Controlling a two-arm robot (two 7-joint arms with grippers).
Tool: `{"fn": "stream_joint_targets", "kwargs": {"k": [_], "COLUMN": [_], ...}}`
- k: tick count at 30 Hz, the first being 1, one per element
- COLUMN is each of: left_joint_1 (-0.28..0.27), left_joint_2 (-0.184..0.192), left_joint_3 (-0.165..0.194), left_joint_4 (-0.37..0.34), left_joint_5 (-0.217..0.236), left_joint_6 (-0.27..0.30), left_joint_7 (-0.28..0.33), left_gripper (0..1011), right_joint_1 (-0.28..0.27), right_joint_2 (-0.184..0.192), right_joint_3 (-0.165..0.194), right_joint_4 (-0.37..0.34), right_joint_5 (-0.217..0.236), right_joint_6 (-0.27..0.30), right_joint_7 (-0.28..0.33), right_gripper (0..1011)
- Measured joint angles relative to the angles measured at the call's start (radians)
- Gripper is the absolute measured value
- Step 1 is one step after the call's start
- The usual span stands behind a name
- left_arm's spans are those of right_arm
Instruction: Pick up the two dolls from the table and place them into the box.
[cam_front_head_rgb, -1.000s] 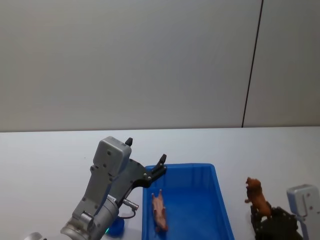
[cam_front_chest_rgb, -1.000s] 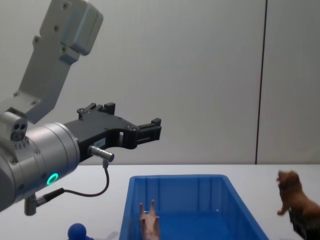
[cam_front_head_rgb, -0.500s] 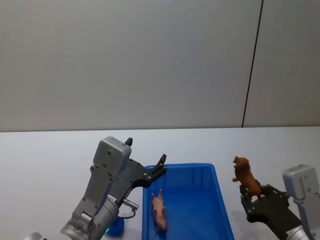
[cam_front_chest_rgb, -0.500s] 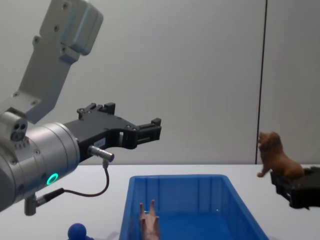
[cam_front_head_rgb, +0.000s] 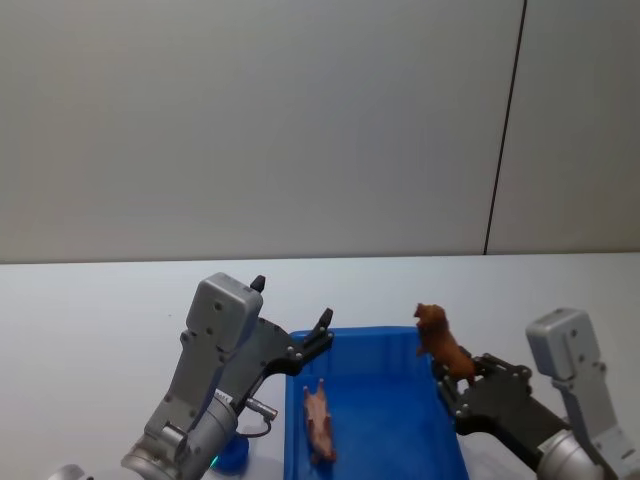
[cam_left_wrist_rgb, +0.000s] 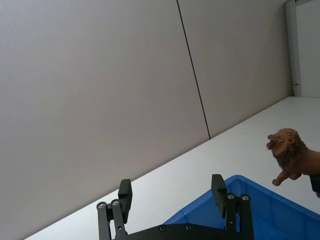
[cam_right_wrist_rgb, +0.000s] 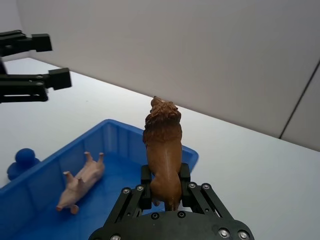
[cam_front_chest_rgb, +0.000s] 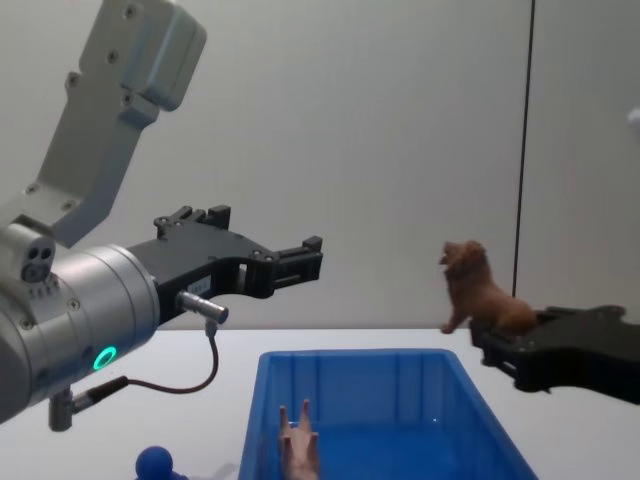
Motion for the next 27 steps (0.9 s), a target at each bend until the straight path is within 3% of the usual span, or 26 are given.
{"fn": "stream_joint_targets", "kwargs": {"k": [5, 14, 27], "left_joint_1": [0.000, 0.000, 0.000], "left_joint_2": [0.000, 0.000, 0.000], "left_joint_3": [0.000, 0.000, 0.000], "left_joint_4": [0.000, 0.000, 0.000], "left_joint_5": [0.000, 0.000, 0.000], "left_joint_6": [0.000, 0.000, 0.000], "left_joint_7": [0.000, 0.000, 0.000], "left_gripper": [1001, 1001, 1001], "right_joint_1": [0.019, 0.045, 0.021], "right_joint_2": [-0.010, -0.025, -0.019], "right_joint_3": [-0.008, -0.016, -0.003], "right_joint_4": [0.017, 0.050, 0.045], "right_joint_5": [-0.004, -0.002, 0.031], "right_joint_6": [0.007, 0.021, 0.009], "right_joint_7": [0.035, 0.057, -0.035], "right_gripper": [332, 617, 974]}}
